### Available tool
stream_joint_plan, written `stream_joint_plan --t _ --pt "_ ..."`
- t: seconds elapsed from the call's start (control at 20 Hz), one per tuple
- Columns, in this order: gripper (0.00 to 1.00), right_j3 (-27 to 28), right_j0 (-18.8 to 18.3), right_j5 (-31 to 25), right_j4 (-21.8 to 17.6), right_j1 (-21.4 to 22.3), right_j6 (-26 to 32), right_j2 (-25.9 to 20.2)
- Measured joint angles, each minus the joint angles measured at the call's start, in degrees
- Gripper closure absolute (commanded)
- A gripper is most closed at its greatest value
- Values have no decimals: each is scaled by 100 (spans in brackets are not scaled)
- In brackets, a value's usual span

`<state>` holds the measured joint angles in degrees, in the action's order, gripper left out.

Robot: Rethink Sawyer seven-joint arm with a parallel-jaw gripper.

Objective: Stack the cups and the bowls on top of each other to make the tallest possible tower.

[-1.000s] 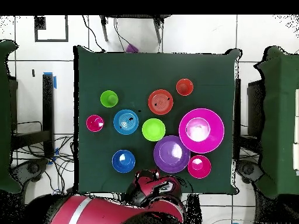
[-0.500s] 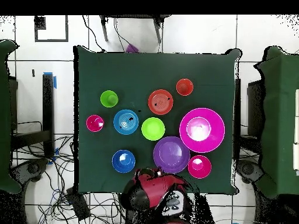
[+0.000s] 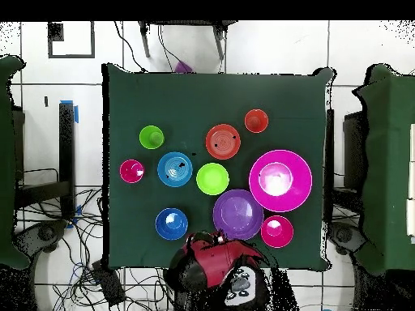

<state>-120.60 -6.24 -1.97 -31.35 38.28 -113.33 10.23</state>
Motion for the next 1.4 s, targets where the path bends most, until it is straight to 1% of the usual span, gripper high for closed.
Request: stream_joint_plan --t 0.2,0.3,0.35,0.8,1.2,1.4 --pt "0 51 27 12 -69 -117 0 -17" --pt "0 148 74 74 -118 -282 0 -13" --pt "0 240 124 158 -155 -440 0 -12" --pt "0 608 401 521 -252 -1051 0 31" --pt "0 799 492 526 -296 -1277 0 124" --pt "0 923 644 526 -385 -1319 0 279"
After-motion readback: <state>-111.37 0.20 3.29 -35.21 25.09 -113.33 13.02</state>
